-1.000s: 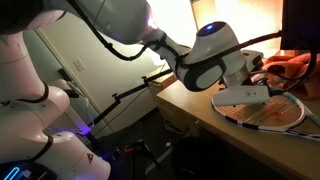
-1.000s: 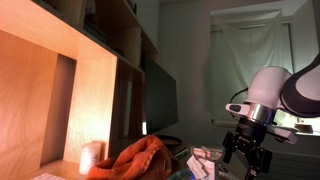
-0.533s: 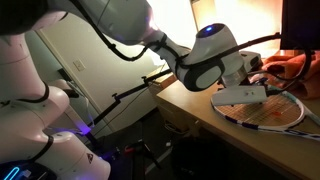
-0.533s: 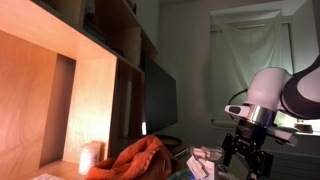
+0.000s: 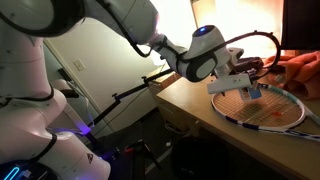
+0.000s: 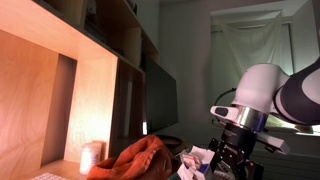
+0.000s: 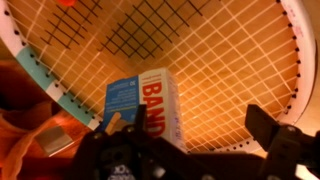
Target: Drop the box on the racket onto the floor
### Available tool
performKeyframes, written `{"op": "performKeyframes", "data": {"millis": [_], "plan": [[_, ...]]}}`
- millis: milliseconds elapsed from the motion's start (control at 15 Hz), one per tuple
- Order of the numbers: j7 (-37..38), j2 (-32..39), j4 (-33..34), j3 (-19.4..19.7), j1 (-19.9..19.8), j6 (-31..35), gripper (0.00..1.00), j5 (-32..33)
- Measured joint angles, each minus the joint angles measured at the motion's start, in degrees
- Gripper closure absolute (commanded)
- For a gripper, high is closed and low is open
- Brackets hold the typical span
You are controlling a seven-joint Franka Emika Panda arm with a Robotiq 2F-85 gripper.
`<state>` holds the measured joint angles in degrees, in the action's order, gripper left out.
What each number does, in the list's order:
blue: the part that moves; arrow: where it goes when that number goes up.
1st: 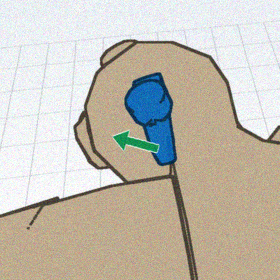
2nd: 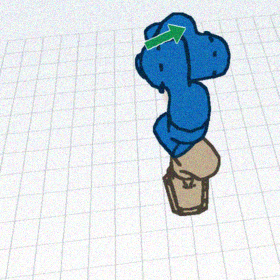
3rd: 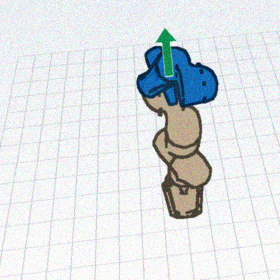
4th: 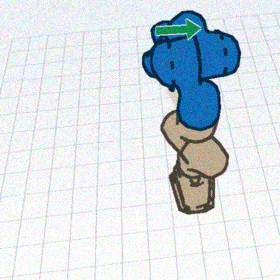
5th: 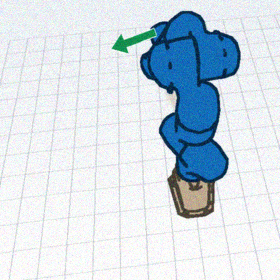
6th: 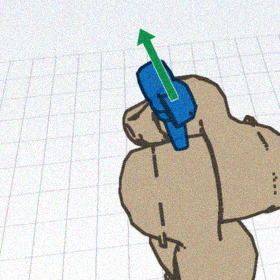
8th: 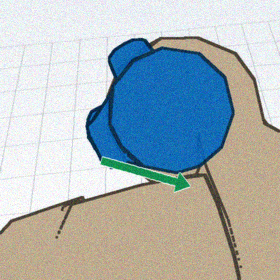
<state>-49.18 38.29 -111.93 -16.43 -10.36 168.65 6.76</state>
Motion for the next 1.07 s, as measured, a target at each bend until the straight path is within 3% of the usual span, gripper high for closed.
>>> {"op": "performKeyframes", "data": {"millis": [667,867,1067], "plan": [[0.08,6.36,6.31,0.38,1.59,-0.72,0.00,1.00],[1.05,6.26,7.23,3.63,4.64,-0.72,0.00,3.49],[5.28,5.79,8.39,9.46,10.08,-0.72,0.00,6.98]]}}
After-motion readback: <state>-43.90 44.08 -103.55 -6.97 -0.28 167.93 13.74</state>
